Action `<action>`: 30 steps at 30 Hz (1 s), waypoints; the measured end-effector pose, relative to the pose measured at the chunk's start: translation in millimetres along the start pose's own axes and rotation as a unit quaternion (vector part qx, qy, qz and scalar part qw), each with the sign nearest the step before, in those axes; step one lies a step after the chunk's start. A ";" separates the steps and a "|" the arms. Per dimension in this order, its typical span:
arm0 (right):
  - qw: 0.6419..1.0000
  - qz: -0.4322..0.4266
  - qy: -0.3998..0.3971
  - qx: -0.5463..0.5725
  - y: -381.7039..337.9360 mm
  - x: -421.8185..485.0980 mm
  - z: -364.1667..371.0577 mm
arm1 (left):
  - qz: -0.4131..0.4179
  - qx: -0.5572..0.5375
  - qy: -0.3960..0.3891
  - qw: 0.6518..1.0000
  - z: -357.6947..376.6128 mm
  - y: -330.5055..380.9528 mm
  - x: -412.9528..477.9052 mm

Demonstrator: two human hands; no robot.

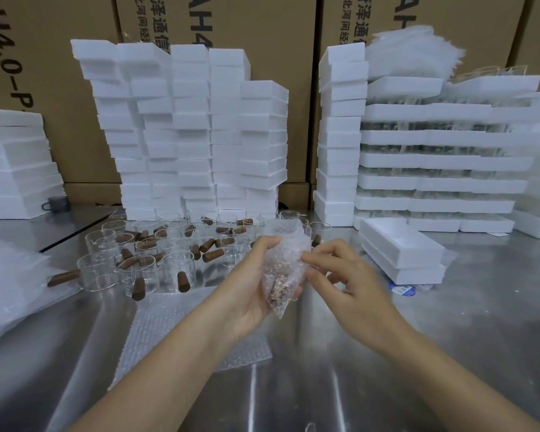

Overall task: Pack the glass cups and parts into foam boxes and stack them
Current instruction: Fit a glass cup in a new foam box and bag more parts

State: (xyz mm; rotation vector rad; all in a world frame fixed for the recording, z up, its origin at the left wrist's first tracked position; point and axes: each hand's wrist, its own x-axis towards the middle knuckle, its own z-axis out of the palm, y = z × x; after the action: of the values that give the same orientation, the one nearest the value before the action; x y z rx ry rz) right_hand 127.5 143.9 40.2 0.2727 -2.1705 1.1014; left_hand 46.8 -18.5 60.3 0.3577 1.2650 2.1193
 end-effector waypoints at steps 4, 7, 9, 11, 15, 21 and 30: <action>0.998 0.018 0.057 0.022 3.0 1.1 1.7 | 0.049 0.118 -0.001 0.992 2.8 -2.7 -0.7; 0.996 0.038 0.073 0.037 2.3 2.4 -0.6 | 0.083 0.213 -0.002 0.974 2.4 -7.1 -2.1; 0.996 0.044 0.048 0.054 -1.4 3.9 -3.5 | 0.079 0.224 -0.011 0.971 1.6 -9.0 -2.6; 0.998 0.059 -0.008 0.030 -2.5 5.1 -7.1 | 0.077 0.233 -0.016 0.969 0.7 -9.3 -3.9; 0.995 0.073 0.020 -0.062 -1.4 4.9 -6.4 | 0.091 0.211 -0.002 0.973 -2.7 -11.0 -2.5; 0.996 0.069 0.032 0.043 -8.5 2.9 -7.0 | 0.127 0.140 0.029 0.982 -4.7 -9.9 -0.7; 0.984 0.101 -0.105 0.103 -8.7 0.7 -5.8 | 0.117 0.188 -0.019 0.975 -8.7 -10.9 1.3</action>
State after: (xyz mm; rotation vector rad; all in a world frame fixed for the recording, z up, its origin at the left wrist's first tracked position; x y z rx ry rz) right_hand 133.8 143.1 48.6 0.2752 -2.3095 1.4748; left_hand 45.3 -20.0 46.4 0.7374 1.6726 2.0405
